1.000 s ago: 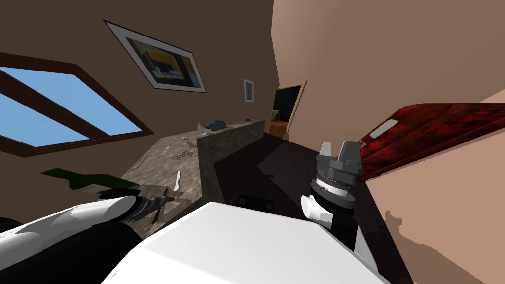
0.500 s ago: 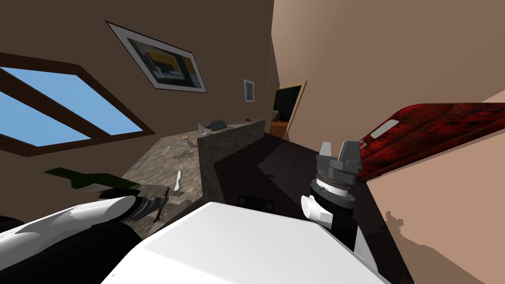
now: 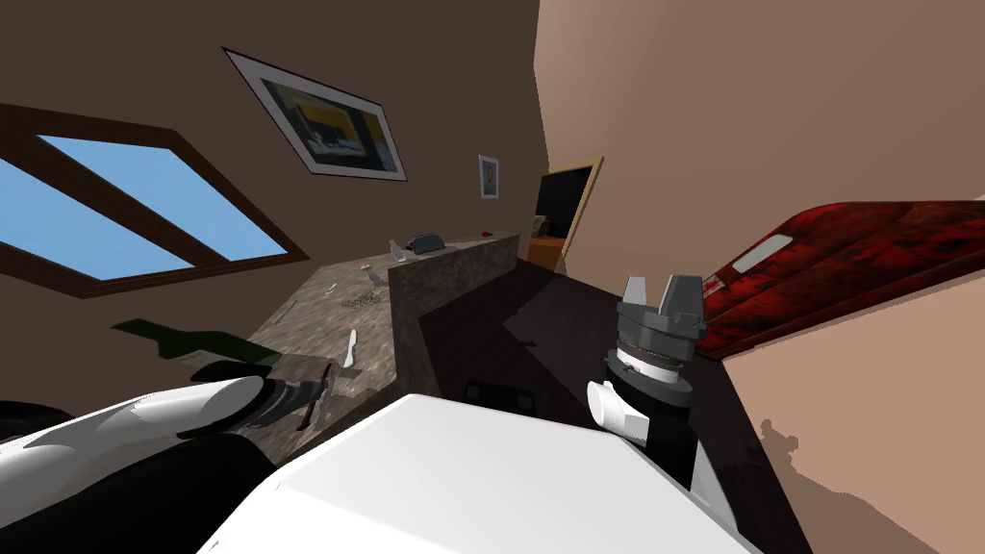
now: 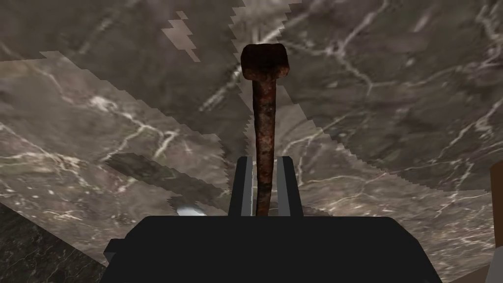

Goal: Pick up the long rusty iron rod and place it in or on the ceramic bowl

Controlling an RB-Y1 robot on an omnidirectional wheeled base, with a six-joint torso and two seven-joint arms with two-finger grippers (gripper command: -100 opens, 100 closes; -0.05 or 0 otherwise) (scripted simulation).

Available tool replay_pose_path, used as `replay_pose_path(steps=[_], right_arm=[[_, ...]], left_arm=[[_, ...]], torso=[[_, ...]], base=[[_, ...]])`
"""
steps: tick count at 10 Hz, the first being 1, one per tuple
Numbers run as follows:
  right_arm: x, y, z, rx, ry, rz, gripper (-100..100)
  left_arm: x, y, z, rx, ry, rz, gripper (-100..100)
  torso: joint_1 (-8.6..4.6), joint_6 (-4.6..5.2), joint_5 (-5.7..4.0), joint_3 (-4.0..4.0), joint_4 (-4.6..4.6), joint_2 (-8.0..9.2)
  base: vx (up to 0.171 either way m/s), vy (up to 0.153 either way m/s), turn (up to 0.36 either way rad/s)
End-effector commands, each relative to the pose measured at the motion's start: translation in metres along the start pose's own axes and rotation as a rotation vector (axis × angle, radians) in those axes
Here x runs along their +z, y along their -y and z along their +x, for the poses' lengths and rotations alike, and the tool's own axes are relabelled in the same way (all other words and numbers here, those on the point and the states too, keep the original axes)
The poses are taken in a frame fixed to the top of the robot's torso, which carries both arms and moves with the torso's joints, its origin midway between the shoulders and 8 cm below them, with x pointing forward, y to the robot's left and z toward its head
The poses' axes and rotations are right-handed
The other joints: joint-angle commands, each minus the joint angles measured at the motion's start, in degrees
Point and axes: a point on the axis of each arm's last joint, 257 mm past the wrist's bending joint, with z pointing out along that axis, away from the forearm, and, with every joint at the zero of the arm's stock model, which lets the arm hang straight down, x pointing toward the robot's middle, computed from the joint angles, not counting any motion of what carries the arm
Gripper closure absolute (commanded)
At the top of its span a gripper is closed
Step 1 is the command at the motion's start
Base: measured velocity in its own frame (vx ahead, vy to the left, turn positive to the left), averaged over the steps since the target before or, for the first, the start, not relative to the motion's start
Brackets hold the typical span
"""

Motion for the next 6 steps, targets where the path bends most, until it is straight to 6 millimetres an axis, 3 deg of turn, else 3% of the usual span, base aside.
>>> replay_pose_path(steps=[1,3,5,6], right_arm=[[0.0,0.0,0.0,0.0,0.0,0.0,0],[0.0,0.0,0.0,0.0,0.0,0.0,0],[0.0,0.0,0.0,0.0,0.0,0.0,0],[0.0,0.0,0.0,0.0,0.0,0.0,0]], left_arm=[[-0.009,0.012,-0.022,0.015,0.038,0.02,100],[-0.021,0.031,-0.047,0.039,0.079,0.054,100],[-0.025,0.039,-0.055,0.048,0.093,0.068,100],[-0.035,0.054,-0.071,0.066,0.12,0.097,100]], torso=[[0.0,0.0,0.0,0.0,0.0,0.0],[0.14,0.08,-0.02,0.05,0.04,0.08],[0.18,0.03,0.01,0.11,0.04,0.19],[0.12,0.03,0.02,0.14,0.05,0.24]], base=[[-0.03,0.014,-0.005],[-0.065,0.046,-0.032],[-0.072,0.036,-0.031],[-0.11,0.044,-0.03]])
